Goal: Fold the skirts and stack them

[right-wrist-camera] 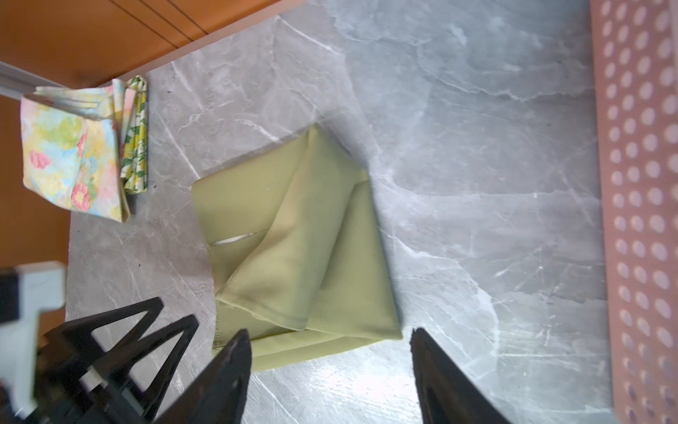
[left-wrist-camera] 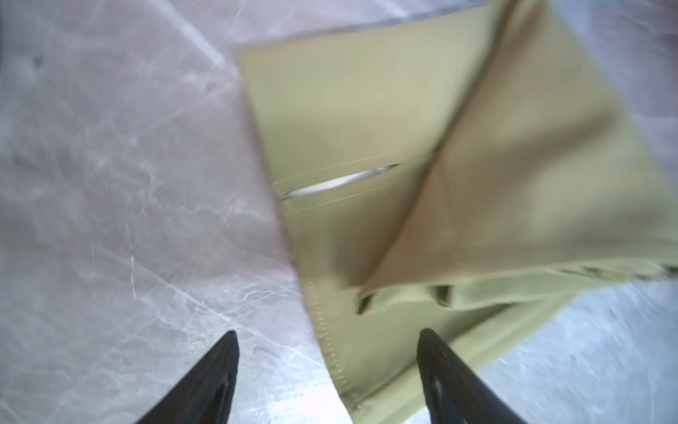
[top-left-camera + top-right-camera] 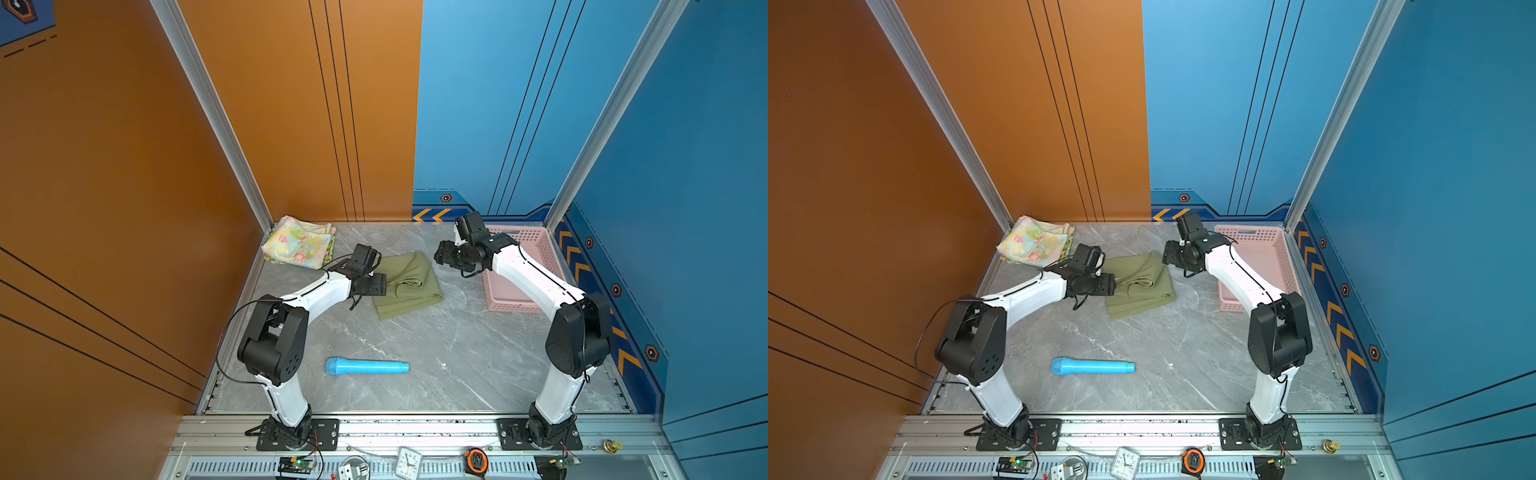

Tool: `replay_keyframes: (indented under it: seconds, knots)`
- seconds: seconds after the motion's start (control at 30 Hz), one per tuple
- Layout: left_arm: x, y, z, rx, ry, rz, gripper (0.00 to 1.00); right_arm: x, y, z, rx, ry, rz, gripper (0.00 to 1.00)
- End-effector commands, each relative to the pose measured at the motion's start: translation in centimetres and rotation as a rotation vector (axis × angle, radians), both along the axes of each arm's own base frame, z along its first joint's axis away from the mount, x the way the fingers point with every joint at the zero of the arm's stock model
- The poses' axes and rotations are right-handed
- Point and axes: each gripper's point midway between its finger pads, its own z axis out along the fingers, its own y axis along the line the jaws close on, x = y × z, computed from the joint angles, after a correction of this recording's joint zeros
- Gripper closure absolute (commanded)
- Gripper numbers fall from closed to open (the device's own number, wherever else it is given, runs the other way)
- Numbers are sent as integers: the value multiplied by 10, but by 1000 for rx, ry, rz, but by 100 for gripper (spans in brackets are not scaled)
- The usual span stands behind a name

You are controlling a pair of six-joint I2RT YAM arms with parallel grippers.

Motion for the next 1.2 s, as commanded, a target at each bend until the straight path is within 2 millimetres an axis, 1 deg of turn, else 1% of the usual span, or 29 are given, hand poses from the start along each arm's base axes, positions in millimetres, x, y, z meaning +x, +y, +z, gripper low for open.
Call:
replay_keyframes:
  seconds: [0.0,0.07,0.13,0.2,0.27,0.37,0.47,0.6,0.7,0.73,0.8,0.87,0.93,1.0,1.1,1.17]
  knots:
    - [-2,-34,29,115,-187,-265,15,2,-13,19,84,-54,-40,25]
    - [-10,-61,36,122,-225,-391,8,2,-26,17,105,-61,-66,22]
    - [-12,-83,38,145,-253,-462,3,1,-36,18,123,-72,-87,20]
    - [-10,-97,34,154,-252,-489,2,1,-44,20,135,-87,-102,19]
    - [-7,-110,22,165,-216,-510,0,-1,-50,23,141,-100,-112,19]
    - [3,-118,5,239,-176,-495,0,-3,-57,26,132,-117,-122,19]
    - [17,-124,-9,258,-159,-464,0,-5,-63,32,109,-140,-129,19]
    - [30,-126,-24,286,-115,-422,4,-7,-68,39,95,-166,-132,19]
    - [38,-123,-34,301,-74,-395,12,-9,-70,42,71,-181,-136,19]
    - [41,-121,-36,302,-60,-381,23,-9,-71,42,61,-184,-136,19]
    - [48,-117,-33,270,-37,-347,45,-10,-71,42,35,-189,-133,20]
    - [55,-113,-23,204,-26,-301,79,-11,-70,40,14,-189,-126,20]
    - [60,-111,-10,105,-11,-270,99,-13,-66,37,-4,-185,-109,20]
    - [67,-106,4,-22,21,-214,100,-14,-60,32,-18,-179,-85,21]
    - [75,-99,18,-264,104,-131,100,-16,-46,23,-35,-168,-33,21]
    - [80,-89,23,-394,131,-72,100,-18,-31,15,-49,-160,12,21]
